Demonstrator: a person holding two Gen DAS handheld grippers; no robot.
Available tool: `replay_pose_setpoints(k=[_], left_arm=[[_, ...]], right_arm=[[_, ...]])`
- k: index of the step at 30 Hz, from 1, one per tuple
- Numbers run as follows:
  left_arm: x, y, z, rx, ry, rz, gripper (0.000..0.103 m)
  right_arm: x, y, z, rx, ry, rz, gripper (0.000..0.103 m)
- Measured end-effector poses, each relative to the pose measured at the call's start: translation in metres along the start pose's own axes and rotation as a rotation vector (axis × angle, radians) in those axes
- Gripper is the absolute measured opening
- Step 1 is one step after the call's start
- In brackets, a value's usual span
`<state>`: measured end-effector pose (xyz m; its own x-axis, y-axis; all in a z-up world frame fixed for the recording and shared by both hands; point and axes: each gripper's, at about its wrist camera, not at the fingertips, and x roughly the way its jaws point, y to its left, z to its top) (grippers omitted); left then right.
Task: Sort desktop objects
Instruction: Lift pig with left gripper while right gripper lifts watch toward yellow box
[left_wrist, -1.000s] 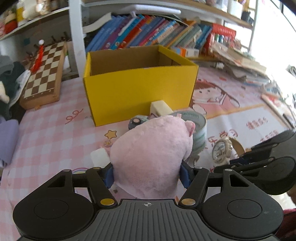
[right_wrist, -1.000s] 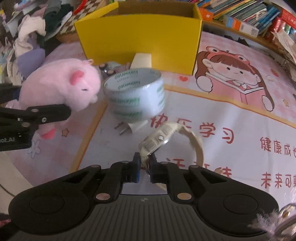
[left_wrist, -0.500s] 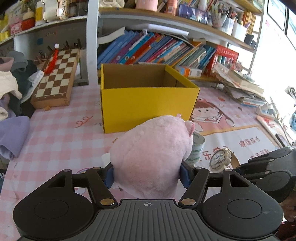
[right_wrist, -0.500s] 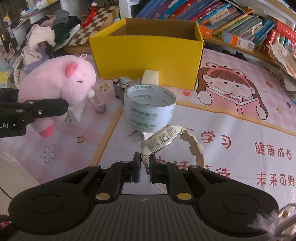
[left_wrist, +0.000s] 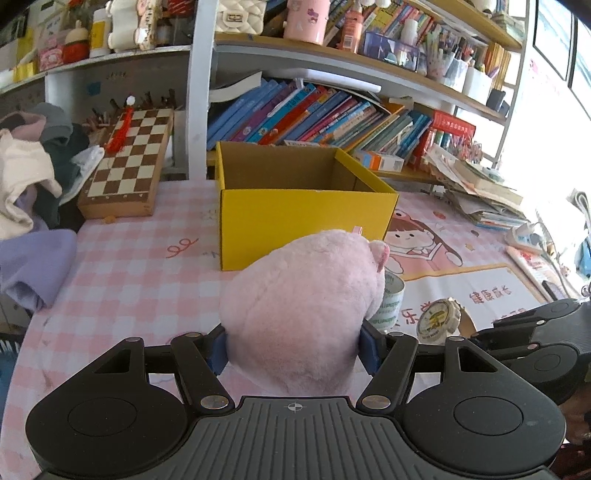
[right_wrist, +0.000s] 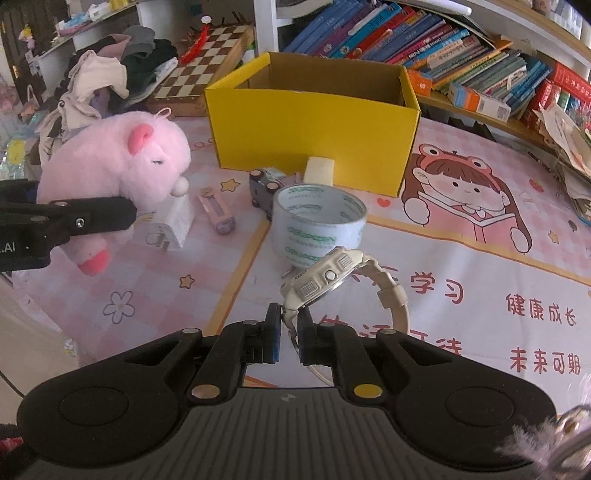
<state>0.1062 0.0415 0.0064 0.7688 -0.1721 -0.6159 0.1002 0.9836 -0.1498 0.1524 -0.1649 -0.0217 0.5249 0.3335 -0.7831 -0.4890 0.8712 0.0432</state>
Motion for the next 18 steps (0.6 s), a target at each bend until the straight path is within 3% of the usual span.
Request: replay_pose_setpoints(k=[18], left_arm=[[-0.021,-0.004,-0.006,0.022,-0.05,-0.015,0.066]], right_arm=[[-0.017,0.017,-0.002,-0.042,-0.033,-0.001,0.009]])
